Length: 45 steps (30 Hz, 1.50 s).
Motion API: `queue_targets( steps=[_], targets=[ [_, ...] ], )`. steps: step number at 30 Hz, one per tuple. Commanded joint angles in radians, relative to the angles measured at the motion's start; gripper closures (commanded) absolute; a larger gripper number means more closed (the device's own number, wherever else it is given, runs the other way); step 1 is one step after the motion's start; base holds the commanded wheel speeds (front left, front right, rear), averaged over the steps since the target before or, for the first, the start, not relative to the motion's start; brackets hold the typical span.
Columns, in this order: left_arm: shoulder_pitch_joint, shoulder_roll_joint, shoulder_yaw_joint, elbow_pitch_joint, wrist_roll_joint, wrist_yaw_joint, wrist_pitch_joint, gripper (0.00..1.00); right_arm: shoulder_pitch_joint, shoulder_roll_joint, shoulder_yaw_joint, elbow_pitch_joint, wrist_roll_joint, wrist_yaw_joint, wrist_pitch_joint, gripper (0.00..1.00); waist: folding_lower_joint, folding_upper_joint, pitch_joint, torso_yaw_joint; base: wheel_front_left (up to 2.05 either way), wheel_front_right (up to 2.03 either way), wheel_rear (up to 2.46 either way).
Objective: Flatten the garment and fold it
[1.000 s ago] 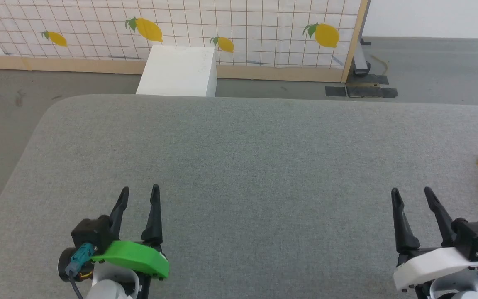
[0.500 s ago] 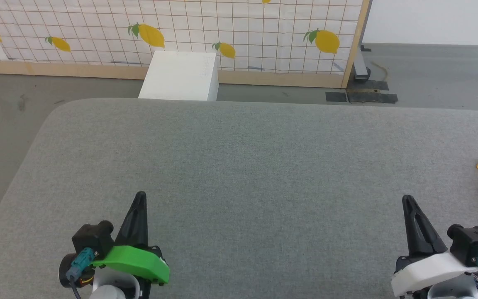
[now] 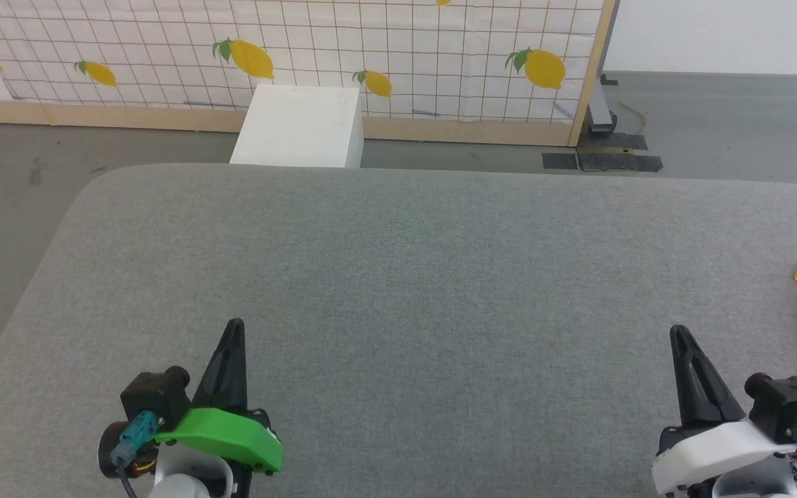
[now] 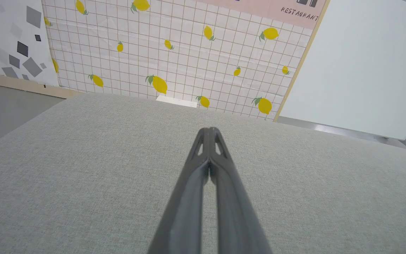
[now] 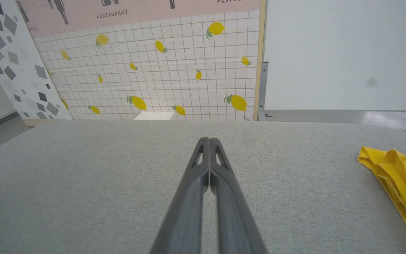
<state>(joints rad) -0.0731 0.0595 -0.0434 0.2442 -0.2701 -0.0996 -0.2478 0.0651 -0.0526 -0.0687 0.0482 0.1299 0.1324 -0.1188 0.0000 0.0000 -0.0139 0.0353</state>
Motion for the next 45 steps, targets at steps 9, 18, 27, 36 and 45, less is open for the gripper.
queue_targets(
  steps=[9,18,27,36,45],
  targets=[
    [0.008,-0.001,0.005,-0.025,0.030,0.011,0.021,1.00,-0.007,0.000,0.007,-0.005,-0.015,0.000,0.011,1.00,0.0000,0.0000,0.001,-0.003,0.00,0.00,0.00],
    [0.014,-0.002,0.008,-0.043,0.050,0.018,0.039,1.00,-0.012,0.000,0.012,-0.009,-0.024,0.000,0.019,1.00,0.0000,0.0000,0.002,-0.005,0.00,0.00,0.00],
    [0.019,-0.002,0.011,-0.060,0.069,0.025,0.057,1.00,-0.017,0.001,0.017,-0.012,-0.033,0.000,0.028,1.00,0.0000,0.0000,0.003,-0.008,0.00,0.00,0.00],
    [0.024,-0.003,0.014,-0.078,0.088,0.032,0.076,1.00,-0.021,0.001,0.022,-0.016,-0.042,-0.001,0.037,1.00,0.0000,0.0000,0.004,-0.011,0.00,0.00,0.00],
    [0.029,-0.004,0.017,-0.096,0.107,0.040,0.094,1.00,-0.026,0.001,0.027,-0.019,-0.052,-0.001,0.046,1.00,0.0000,0.0000,0.005,-0.013,0.00,0.00,0.00]
  ],
)
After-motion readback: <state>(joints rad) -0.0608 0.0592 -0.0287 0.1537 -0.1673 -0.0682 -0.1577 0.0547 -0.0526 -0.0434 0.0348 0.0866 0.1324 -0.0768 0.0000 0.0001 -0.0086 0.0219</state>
